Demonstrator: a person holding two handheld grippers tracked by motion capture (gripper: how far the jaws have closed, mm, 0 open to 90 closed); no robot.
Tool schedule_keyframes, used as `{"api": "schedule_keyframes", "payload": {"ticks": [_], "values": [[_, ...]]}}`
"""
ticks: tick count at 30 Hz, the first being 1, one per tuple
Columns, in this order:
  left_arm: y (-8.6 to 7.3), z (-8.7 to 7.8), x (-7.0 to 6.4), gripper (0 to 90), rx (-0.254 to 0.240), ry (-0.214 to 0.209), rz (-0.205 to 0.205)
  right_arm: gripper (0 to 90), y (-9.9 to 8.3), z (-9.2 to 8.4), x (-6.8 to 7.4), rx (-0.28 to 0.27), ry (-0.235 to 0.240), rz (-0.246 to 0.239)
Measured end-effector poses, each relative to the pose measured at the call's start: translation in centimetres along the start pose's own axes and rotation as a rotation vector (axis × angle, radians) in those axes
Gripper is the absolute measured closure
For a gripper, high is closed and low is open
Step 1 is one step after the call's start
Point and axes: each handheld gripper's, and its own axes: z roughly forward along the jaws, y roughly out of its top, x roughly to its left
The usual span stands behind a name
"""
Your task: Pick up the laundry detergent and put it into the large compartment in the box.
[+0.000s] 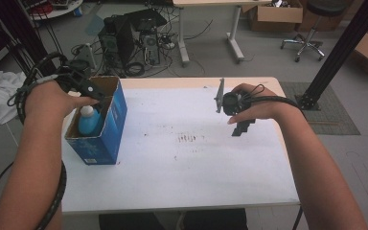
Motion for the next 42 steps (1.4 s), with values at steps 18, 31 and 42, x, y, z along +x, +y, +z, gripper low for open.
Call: {"api": "schedule_keyframes", "payload": {"ticks": [18,31,42], "values": [[1.2,-3.8,-5.1,0.1,-0.131,-0.092,0.411,16.5,-0.5,-0.7,0.0,0.010,-0.008,0.006],[1.9,-2.9,-10.3,0.1,-0.129,-0.098,0.850,16.6,-0.1,-0.9,0.3,0.033,-0.006,-0.008],[2.2,0.0,-13.6,0.1,-0.045,-0.115,1.118,16.5,-0.5,-1.3,0.3,0.041,-0.008,0.005]]}}
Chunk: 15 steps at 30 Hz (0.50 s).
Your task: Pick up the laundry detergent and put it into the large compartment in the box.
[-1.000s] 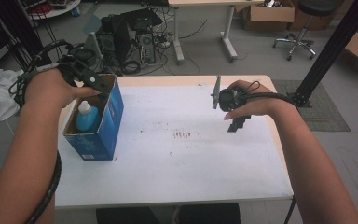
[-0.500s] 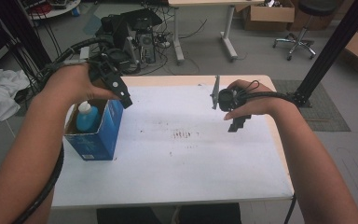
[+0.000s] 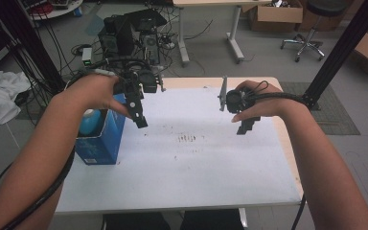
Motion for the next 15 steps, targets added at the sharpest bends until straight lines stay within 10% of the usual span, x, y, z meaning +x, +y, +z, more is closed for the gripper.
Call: {"api": "schedule_keyframes", "payload": {"ticks": [15], "values": [[1.8,1.6,-0.8,0.1,0.036,-0.052,0.147,16.5,-0.1,0.3,-0.3,0.013,0.010,0.007]]}}
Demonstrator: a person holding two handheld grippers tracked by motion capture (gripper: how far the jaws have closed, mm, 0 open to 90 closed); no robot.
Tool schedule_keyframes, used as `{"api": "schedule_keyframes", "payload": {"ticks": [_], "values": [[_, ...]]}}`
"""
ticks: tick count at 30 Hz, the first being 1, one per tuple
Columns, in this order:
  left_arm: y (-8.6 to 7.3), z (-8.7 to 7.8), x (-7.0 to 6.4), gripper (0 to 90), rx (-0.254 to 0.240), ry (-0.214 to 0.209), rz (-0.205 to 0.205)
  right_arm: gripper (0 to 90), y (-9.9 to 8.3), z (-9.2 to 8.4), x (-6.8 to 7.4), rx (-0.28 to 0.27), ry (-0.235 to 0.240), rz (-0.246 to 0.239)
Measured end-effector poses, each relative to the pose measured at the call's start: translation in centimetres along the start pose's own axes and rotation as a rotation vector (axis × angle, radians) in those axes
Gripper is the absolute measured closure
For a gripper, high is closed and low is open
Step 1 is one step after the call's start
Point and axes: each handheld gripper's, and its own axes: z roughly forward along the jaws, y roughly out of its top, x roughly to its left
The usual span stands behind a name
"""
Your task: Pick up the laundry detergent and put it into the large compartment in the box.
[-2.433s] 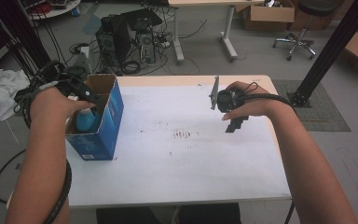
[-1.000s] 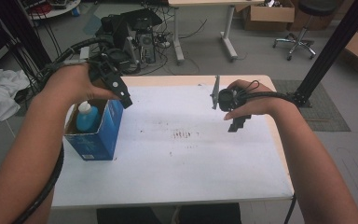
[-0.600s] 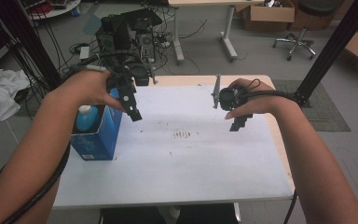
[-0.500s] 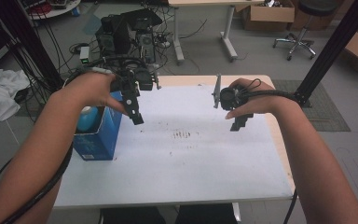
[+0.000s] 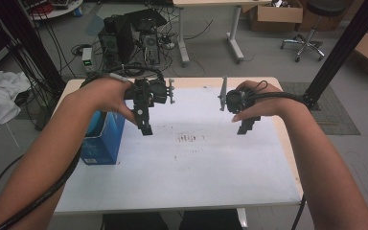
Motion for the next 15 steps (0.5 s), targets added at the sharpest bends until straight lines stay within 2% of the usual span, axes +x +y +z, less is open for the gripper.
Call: {"api": "schedule_keyframes", "payload": {"ticks": [15], "values": [[0.19,0.57,0.36,0.1,-0.008,-0.012,0.013,16.5,0.39,0.16,-0.17,0.002,0.001,0.001]]}}
